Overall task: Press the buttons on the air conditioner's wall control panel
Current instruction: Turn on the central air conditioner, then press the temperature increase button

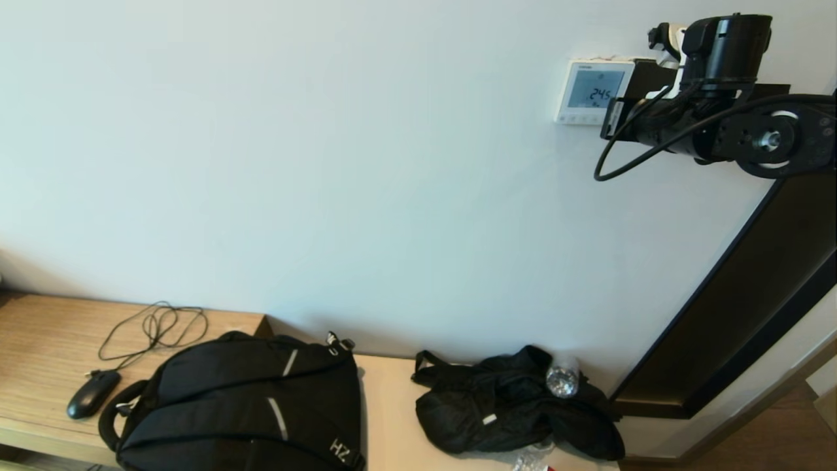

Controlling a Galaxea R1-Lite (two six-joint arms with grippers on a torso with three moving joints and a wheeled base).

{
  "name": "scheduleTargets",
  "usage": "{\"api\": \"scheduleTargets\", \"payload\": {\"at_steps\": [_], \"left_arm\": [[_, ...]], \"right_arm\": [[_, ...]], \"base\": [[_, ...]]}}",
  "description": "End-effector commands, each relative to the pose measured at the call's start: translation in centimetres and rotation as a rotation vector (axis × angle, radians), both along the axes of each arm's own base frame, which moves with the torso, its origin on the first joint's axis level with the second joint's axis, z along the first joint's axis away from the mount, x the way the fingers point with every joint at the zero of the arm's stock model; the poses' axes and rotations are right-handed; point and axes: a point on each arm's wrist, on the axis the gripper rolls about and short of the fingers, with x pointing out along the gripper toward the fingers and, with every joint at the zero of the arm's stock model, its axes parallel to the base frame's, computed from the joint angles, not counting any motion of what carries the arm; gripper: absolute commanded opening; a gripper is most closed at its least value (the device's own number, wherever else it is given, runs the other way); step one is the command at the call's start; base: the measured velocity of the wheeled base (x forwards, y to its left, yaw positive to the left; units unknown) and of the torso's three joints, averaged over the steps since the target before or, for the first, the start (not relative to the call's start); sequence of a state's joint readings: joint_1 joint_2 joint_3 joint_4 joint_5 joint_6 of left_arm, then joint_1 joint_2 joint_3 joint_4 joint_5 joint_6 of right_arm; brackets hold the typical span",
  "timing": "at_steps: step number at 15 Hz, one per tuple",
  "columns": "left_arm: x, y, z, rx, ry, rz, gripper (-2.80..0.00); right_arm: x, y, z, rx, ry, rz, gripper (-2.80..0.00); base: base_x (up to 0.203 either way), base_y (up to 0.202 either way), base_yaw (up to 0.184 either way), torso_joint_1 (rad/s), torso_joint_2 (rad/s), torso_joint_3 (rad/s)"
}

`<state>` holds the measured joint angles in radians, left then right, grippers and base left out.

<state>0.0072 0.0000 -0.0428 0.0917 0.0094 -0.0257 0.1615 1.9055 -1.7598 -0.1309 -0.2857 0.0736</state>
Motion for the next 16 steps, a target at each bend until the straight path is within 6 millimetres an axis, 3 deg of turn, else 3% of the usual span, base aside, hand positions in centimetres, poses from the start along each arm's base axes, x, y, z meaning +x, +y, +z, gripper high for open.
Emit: {"api": "scheduleTargets", "payload": {"at_steps": [1, 6, 9, 12, 16], "left_arm": [[0.0, 0.0, 0.0, 0.000, -0.001, 0.002, -2.80], [0.0, 0.0, 0.0, 0.000, -0.001, 0.001, -2.80], [0.0, 0.0, 0.0, 0.000, -0.001, 0.002, -2.80], [0.0, 0.0, 0.0, 0.000, -0.001, 0.002, -2.80], [0.0, 0.0, 0.0, 0.000, 0.002, 0.002, -2.80]], "right_arm": [[0.0, 0.4, -0.3, 0.001, 0.006, 0.007, -2.80], [-2.4, 1.4, 0.5, 0.005, -0.001, 0.046, -2.80], [-4.1, 3.6, 0.5, 0.001, 0.008, 0.112, -2.80], [-3.1, 4.8, -0.5, -0.024, 0.033, 0.111, -2.80], [-2.1, 4.8, -0.6, -0.024, 0.027, 0.093, -2.80]], "base": [[0.000, 0.000, 0.000, 0.000, 0.00, 0.000], [0.000, 0.000, 0.000, 0.000, 0.00, 0.000], [0.000, 0.000, 0.000, 0.000, 0.00, 0.000], [0.000, 0.000, 0.000, 0.000, 0.00, 0.000], [0.000, 0.000, 0.000, 0.000, 0.00, 0.000]]}}
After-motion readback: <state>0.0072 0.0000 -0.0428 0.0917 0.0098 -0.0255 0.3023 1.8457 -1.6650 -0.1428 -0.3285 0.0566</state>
